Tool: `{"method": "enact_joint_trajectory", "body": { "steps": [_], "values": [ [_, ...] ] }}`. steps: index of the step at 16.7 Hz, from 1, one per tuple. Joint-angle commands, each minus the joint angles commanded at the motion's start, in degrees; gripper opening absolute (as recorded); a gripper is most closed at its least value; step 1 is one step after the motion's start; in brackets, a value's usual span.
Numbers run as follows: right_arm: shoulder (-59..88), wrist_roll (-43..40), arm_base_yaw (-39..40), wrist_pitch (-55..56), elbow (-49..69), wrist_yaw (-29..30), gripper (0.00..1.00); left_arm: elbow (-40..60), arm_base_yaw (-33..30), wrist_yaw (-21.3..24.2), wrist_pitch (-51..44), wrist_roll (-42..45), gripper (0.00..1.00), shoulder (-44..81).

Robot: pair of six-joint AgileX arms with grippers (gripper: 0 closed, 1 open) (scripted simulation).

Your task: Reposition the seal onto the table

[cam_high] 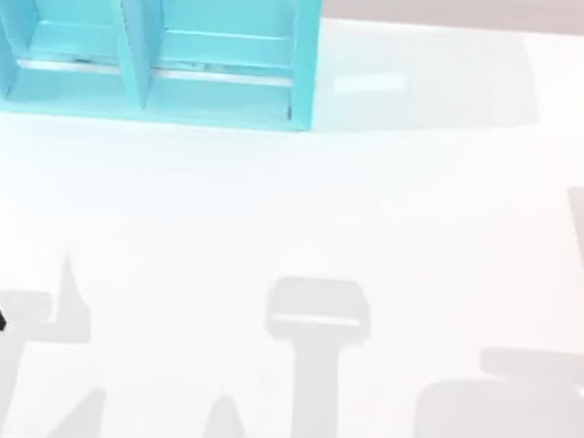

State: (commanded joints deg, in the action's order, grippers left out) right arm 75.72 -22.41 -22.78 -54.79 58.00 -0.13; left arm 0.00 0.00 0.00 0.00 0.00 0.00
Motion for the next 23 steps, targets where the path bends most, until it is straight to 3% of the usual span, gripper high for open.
{"method": "enact_joint_trajectory", "body": {
  "steps": [8, 18, 23],
  "values": [
    [20.3, -6.1, -6.5, -14.3, 17.2, 0.0, 1.00, 0.0, 0.0, 0.0, 0.0, 0.0, 1.00, 0.0],
    [21.4, -6.7, -7.1, -12.8, 17.1, 0.0, 1.00, 0.0, 0.0, 0.0, 0.0, 0.0, 1.00, 0.0],
    [24.6, -6.9, -7.3, -4.7, 12.5, 0.0, 1.00, 0.0, 0.0, 0.0, 0.0, 0.0, 1.00, 0.0]
  ]
}}
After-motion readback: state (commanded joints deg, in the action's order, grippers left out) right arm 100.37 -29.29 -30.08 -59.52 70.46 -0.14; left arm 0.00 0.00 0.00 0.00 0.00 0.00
